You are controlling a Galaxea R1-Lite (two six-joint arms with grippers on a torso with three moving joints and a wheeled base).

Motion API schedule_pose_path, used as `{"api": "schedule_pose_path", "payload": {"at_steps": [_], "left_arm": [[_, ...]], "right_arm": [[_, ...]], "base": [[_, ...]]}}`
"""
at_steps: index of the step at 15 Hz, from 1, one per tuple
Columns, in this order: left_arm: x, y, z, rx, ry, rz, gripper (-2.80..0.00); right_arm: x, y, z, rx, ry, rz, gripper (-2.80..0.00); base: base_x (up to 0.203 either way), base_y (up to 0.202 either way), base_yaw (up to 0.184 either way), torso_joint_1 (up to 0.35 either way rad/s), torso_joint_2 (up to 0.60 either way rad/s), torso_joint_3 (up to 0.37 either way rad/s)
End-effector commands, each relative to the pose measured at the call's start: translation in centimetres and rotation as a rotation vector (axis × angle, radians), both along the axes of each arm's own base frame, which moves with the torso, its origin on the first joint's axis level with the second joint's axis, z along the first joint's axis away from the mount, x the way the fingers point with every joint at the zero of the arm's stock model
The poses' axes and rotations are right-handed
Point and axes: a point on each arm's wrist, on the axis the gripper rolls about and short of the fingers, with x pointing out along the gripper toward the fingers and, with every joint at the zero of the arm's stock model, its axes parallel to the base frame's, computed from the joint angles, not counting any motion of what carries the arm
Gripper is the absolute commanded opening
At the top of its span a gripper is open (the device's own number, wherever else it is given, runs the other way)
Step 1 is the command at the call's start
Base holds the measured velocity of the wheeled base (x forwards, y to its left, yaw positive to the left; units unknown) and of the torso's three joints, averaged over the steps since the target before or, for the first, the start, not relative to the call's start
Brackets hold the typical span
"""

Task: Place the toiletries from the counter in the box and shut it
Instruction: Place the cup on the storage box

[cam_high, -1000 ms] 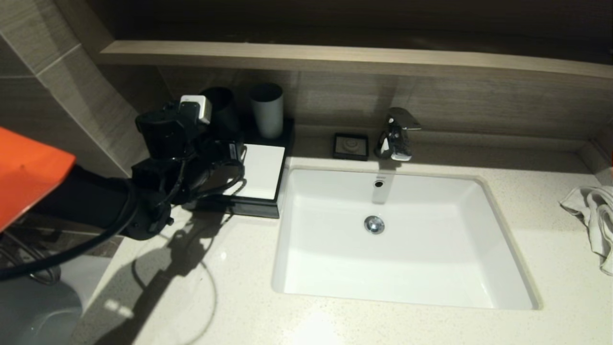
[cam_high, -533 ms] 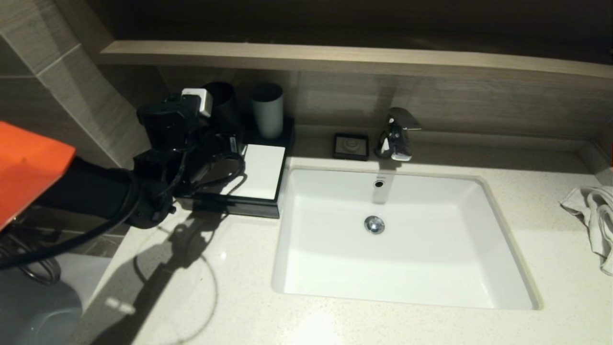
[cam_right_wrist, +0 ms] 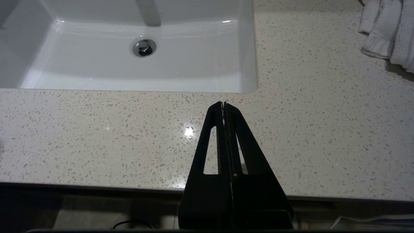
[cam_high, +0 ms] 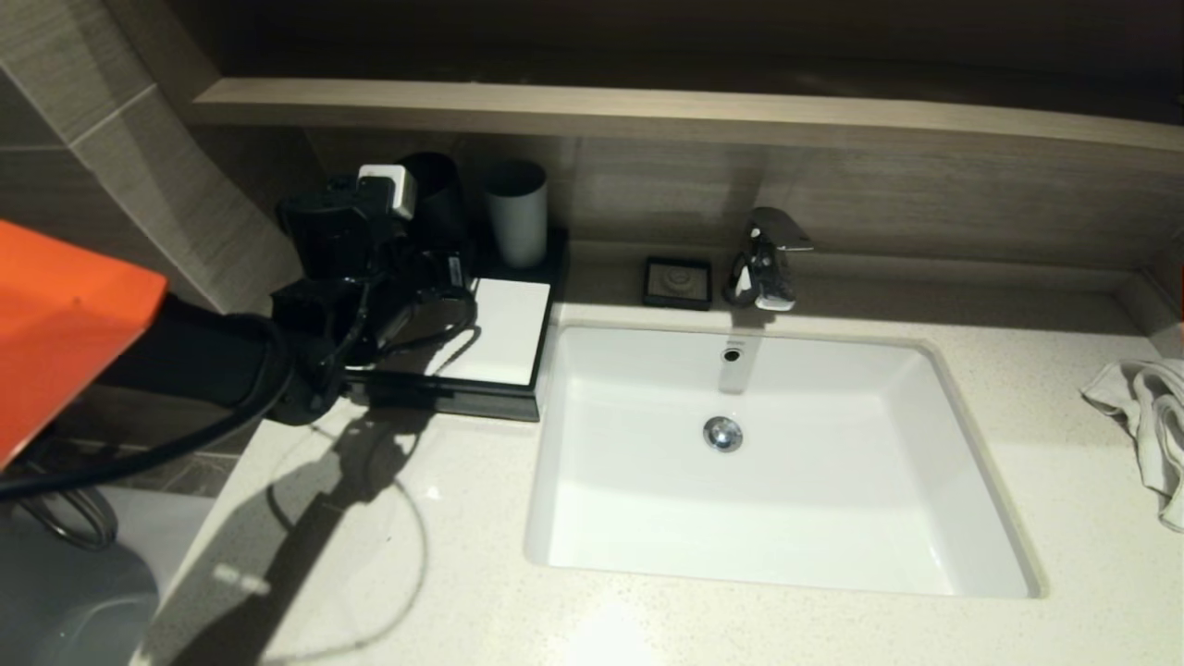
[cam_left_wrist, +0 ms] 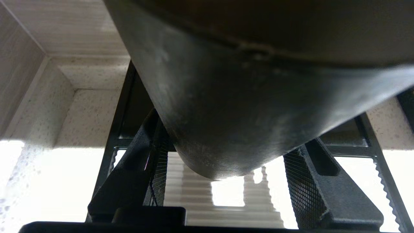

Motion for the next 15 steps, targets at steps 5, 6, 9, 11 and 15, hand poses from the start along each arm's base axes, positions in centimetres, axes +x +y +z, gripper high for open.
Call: {"api": "schedule_pose_path", "payload": {"at_steps": [5, 6, 9, 11, 15], "left_arm": [[1.1, 0.0, -0.5, -0.002, -0.003, 0.009, -2.80], [1.2, 0.0, -0.4, -0.003, -0.005, 0.011, -2.80], [1.7, 0.6, -0.1, -0.008, -0.020, 0.028, -2.80], [2.0, 1.0, 0.0, -0.009, -0.027, 0.038, -2.80], [2.4, 0.9, -0.1, -0.009, -0.026, 0.038, -2.80]], "right_arm": [[0.0, 0.0, 0.0, 0.000, -0.001, 0.000, -2.80], [0.0, 0.0, 0.0, 0.000, 0.000, 0.000, -2.80], [0.0, 0.0, 0.0, 0.000, -0.001, 0.000, -2.80], [0.0, 0.0, 0.0, 0.000, -0.001, 0.000, -2.80], [0.0, 0.0, 0.0, 0.000, -0.001, 0.000, -2.80]], "base": [[0.000, 0.000, 0.000, 0.000, 0.00, 0.000], [0.000, 0.000, 0.000, 0.000, 0.00, 0.000], [0.000, 0.000, 0.000, 0.000, 0.00, 0.000], [0.000, 0.000, 0.000, 0.000, 0.00, 0.000], [0.000, 0.000, 0.000, 0.000, 0.00, 0.000]]}}
